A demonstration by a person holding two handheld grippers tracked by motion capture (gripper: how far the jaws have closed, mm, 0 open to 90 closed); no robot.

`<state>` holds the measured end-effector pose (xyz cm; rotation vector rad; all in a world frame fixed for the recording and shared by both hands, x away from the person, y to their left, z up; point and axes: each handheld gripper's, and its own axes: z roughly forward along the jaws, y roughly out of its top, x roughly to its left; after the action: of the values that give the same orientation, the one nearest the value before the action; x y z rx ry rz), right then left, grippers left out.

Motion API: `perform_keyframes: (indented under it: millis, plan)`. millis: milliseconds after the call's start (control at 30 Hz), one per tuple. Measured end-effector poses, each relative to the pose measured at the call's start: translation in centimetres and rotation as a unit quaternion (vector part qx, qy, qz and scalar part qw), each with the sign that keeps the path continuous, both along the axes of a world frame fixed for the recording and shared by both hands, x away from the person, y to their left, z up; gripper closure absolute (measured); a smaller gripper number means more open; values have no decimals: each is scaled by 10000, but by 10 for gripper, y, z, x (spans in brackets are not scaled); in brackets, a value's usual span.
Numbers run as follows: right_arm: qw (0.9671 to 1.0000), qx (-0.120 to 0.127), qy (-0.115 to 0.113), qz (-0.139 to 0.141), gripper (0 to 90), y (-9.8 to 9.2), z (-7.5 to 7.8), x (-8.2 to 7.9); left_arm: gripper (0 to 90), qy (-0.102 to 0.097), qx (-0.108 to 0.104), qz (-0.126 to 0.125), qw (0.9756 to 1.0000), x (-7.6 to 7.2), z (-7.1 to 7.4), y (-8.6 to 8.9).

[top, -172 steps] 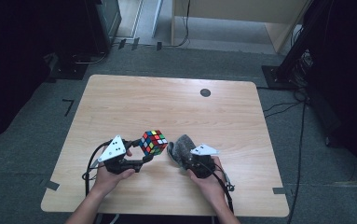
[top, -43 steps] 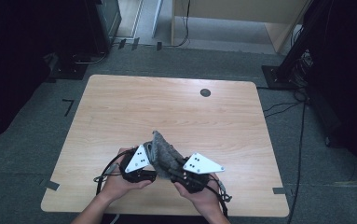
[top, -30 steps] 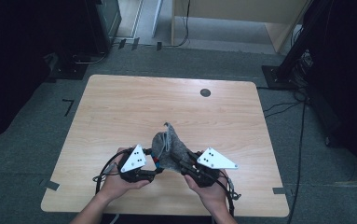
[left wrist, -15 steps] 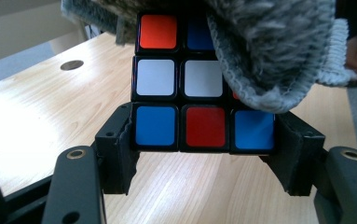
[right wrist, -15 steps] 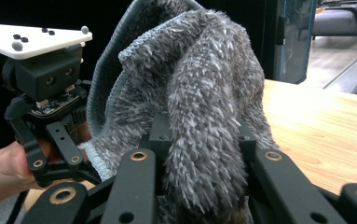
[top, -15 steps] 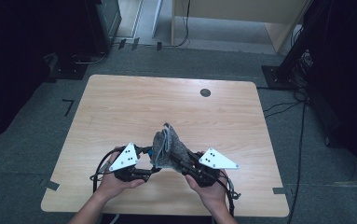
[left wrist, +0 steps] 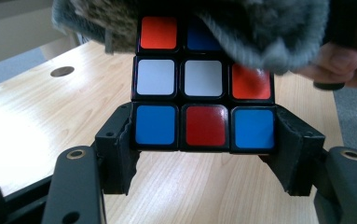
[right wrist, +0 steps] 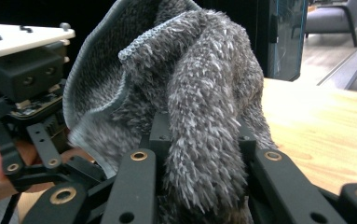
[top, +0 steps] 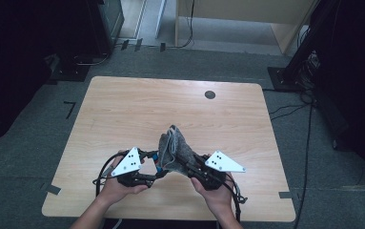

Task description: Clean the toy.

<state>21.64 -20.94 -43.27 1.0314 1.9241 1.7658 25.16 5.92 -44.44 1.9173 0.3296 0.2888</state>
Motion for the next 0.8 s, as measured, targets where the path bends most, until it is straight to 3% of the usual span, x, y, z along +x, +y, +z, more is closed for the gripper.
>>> perform_keyframes:
  millis: [100, 167, 300, 367, 500, 567, 600, 700, 800]
  plan:
    - [9992, -195, 273, -220, 713, -5, -7, 7, 348, 125, -175, 52, 9998, 4, 1, 6]
    - [9989, -76, 348, -294, 713, -10, -9, 9, 348, 166, -187, 43, 9997, 6, 0, 7]
    - [9996, 119, 108, -220, 710, -9, 0, 3, 348, 53, 117, -37, 9999, 2, -4, -1]
    - [9999, 99, 57, -45, 709, -3, 2, 1, 348, 60, 39, -149, 9999, 0, -4, -4]
    - [9996, -79, 261, -118, 709, -3, -7, 6, 349, 67, -30, -123, 9999, 0, -2, 0]
    - [9981, -272, 441, -335, 710, -8, -11, 11, 348, 109, -129, -55, 9998, 3, 0, 4]
    - [9979, -211, 491, -378, 710, -10, -12, 11, 349, 131, -129, -25, 9998, 4, 0, 5]
    - [9990, 23, 350, -288, 710, -11, -4, 6, 348, 46, 112, -16, 9999, 4, -2, 3]
    - [9999, 70, 104, 0, 709, -1, 5, -1, 348, -90, 278, -30, 9996, 0, -5, -4]
